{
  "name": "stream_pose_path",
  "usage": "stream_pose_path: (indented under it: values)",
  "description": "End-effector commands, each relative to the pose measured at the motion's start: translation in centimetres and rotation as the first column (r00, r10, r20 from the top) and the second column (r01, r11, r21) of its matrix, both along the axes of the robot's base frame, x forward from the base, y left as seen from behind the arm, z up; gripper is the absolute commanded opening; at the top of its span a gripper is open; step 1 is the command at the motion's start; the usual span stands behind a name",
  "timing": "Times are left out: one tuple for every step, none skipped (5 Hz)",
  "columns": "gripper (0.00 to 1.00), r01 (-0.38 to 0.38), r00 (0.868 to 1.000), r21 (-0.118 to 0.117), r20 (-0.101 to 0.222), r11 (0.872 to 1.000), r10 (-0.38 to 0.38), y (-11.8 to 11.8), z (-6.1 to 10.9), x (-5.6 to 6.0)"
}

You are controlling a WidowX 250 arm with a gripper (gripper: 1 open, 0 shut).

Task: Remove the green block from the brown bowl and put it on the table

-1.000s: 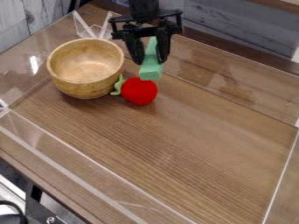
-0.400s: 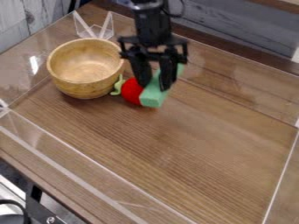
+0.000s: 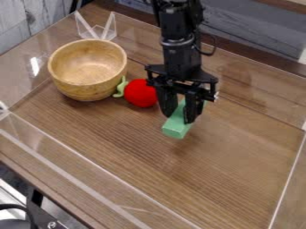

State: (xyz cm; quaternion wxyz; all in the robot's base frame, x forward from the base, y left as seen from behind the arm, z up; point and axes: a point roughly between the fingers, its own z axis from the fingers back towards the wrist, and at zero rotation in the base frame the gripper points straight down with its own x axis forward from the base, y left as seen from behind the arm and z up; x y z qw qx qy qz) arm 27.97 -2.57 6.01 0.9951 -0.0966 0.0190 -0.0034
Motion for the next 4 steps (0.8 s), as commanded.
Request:
stream_pose_path:
  values:
    - [0.0,0.086,0.996,0.007,0.03,0.996,-0.087,0.2,1.0,-0.6]
    - [1.0,0.156,0.987,0.009,0.026,0.988,-0.157,0.6,1.3,-1.3]
    - [1.0,0.083,0.996,0.017,0.038,0.996,-0.084,1.0,1.3,-1.2]
    - [1.0,0.019,0.999,0.024,0.043,1.0,-0.02,1.3,1.1,-1.2]
